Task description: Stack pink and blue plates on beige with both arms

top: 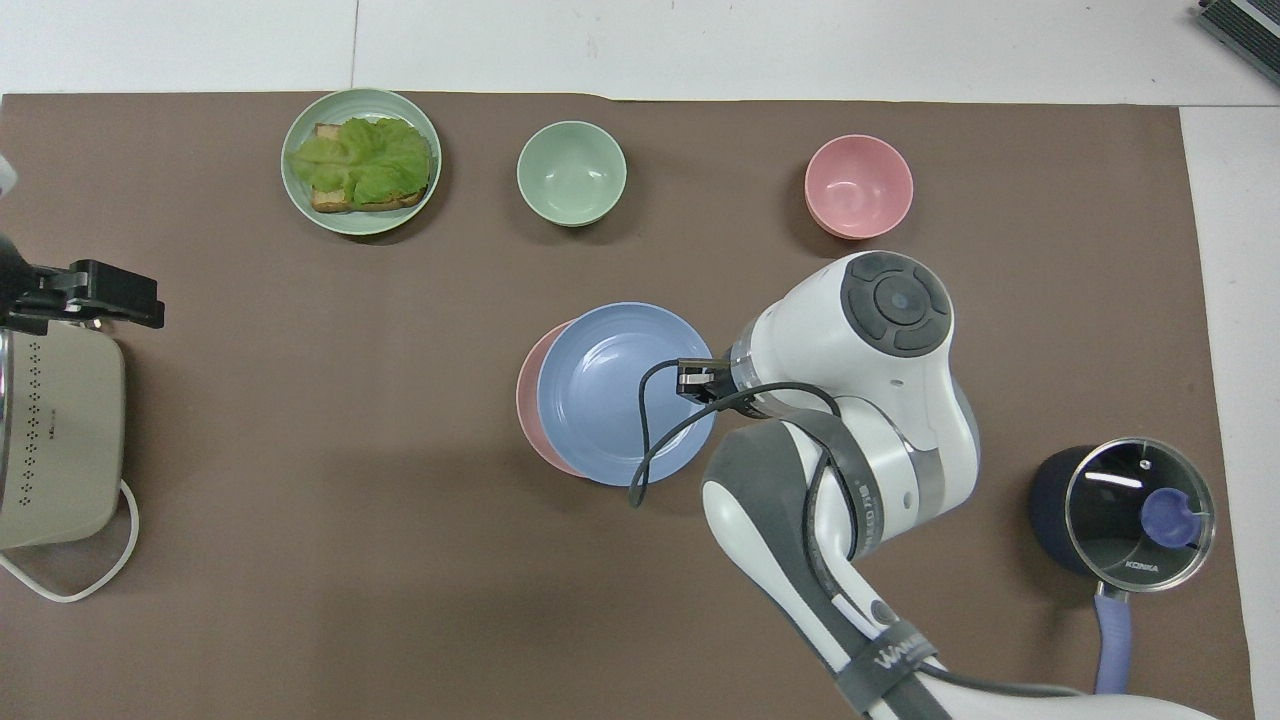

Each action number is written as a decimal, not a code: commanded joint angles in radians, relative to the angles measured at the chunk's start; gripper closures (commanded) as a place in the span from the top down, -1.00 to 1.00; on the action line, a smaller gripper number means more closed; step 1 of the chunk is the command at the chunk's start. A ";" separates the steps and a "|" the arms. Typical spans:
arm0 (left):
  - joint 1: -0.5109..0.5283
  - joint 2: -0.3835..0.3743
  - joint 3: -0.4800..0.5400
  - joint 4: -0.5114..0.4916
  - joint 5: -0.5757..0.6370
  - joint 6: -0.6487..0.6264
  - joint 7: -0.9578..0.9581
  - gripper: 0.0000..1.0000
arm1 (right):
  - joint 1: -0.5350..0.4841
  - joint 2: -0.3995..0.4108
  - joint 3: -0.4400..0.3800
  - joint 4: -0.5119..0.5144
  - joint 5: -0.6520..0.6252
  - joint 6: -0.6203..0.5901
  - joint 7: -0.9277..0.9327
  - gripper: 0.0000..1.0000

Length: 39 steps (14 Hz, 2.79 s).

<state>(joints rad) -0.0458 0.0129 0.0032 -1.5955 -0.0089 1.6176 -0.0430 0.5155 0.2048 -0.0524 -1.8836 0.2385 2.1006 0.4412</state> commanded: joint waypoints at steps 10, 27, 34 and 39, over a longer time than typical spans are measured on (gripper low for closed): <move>0.006 -0.007 -0.006 0.005 0.007 -0.013 -0.009 1.00 | 0.037 0.125 -0.003 0.003 0.039 0.117 -0.004 -1.00; 0.006 -0.007 -0.006 0.005 0.007 -0.013 -0.009 1.00 | -0.029 0.039 -0.014 0.017 -0.126 0.104 -0.004 1.00; 0.006 -0.007 -0.006 0.005 0.007 -0.013 -0.009 1.00 | -0.167 -0.099 -0.014 0.041 -0.215 -0.055 -0.035 1.00; 0.006 -0.007 -0.006 0.005 0.007 -0.013 -0.009 1.00 | -0.296 -0.191 -0.015 0.103 -0.217 -0.208 -0.125 1.00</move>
<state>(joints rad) -0.0458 0.0129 0.0032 -1.5955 -0.0089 1.6176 -0.0430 0.2733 0.0488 -0.0766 -1.7874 0.0391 1.9214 0.3585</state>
